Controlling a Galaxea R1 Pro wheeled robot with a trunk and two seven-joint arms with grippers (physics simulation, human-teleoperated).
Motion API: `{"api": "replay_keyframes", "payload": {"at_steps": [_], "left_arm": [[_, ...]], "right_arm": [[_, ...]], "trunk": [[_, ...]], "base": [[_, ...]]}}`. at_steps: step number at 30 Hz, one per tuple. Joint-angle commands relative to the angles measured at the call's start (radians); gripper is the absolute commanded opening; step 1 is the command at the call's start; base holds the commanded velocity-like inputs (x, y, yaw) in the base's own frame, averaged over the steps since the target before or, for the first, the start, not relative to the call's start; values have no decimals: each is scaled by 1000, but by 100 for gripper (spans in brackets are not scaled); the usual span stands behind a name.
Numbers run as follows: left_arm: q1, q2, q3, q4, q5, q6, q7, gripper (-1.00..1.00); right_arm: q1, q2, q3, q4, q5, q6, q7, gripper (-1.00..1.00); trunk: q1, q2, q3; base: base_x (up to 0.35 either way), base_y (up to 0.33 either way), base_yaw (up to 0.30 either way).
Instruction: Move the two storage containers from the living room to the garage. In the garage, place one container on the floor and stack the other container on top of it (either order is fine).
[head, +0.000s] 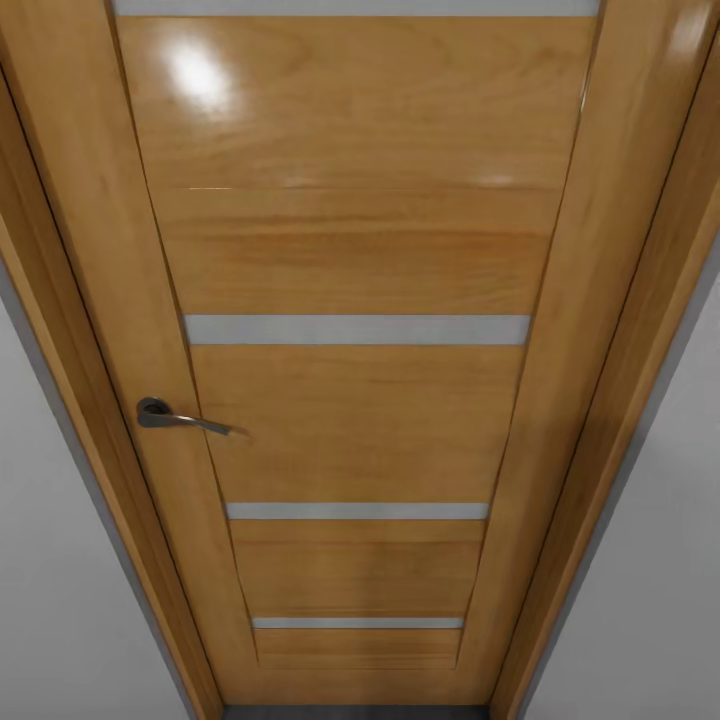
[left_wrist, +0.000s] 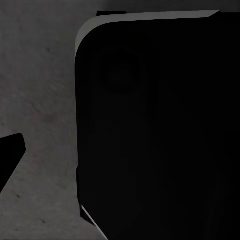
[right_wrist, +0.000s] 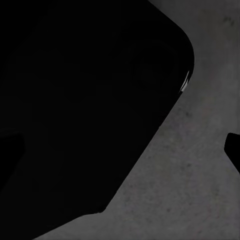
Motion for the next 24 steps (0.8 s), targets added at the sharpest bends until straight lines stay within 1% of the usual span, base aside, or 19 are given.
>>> {"api": "replay_keyframes", "payload": {"at_steps": [1, 12, 18, 24], "left_arm": [[0, 0, 0, 0, 2, -3, 0, 100], [0, 0, 1, 0, 2, -4, 0, 100], [0, 0, 1, 0, 2, -4, -1, 100], [0, 0, 1, 0, 2, -4, -1, 100]], "right_arm": [[0, 0, 2, 0, -1, -3, 0, 100], [0, -1, 3, 0, 2, -3, 0, 100], [0, 0, 3, 0, 3, -3, 0, 100], [0, -1, 3, 0, 3, -3, 0, 100]], "trunk": [[0, 0, -1], [0, 0, -1], [0, 0, -1], [0, 0, -1]], "base": [[0, 0, 0], [2, 0, 0], [162, 0, 0], [32, 0, 0]]}}
